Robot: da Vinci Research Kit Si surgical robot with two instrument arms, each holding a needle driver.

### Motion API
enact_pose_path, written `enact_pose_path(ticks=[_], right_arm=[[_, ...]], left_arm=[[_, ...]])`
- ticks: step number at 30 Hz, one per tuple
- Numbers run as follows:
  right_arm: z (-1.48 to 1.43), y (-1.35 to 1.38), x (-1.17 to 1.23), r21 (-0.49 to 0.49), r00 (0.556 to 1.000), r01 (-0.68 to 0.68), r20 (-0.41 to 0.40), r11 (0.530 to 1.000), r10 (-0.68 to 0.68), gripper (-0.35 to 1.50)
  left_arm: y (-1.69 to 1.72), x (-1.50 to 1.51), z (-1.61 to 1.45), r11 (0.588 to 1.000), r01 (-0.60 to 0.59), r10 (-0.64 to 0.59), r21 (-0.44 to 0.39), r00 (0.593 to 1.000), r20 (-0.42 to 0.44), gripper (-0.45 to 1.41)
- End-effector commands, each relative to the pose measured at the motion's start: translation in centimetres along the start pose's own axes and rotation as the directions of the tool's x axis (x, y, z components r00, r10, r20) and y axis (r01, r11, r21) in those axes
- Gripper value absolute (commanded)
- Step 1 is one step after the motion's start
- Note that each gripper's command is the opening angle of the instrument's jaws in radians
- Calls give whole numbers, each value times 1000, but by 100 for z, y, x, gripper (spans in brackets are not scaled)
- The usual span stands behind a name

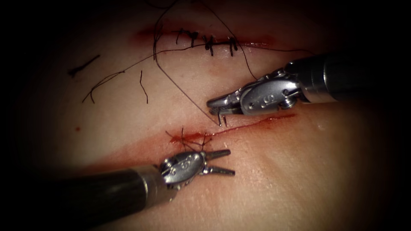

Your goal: Wound Closure

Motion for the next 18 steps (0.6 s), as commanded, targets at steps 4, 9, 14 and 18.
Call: enact_pose_path(ticks=[4, 9, 14, 18], right_arm=[[10, -3, -6, -38, 1000, -1, -3, 999, 1, -35], [13, -8, -8, -39, 1000, 5, -1, 999, -5, -35], [16, -15, -7, -40, 1000, 10, 2, 999, -10, -35], [17, -17, -9, -41, 1000, 13, 9, 999, -13, -35]], left_arm=[[0, -6, 8, 1000, 2, -2, -2, 1000, 0, 46], [0, -6, 7, 1000, 1, -1, -3, 1000, 0, 46], [0, -6, 6, 1000, 2, -2, -3, 1000, 0, 46], [0, -6, 6, 1000, 2, -2, -4, 1000, 0, 44]])
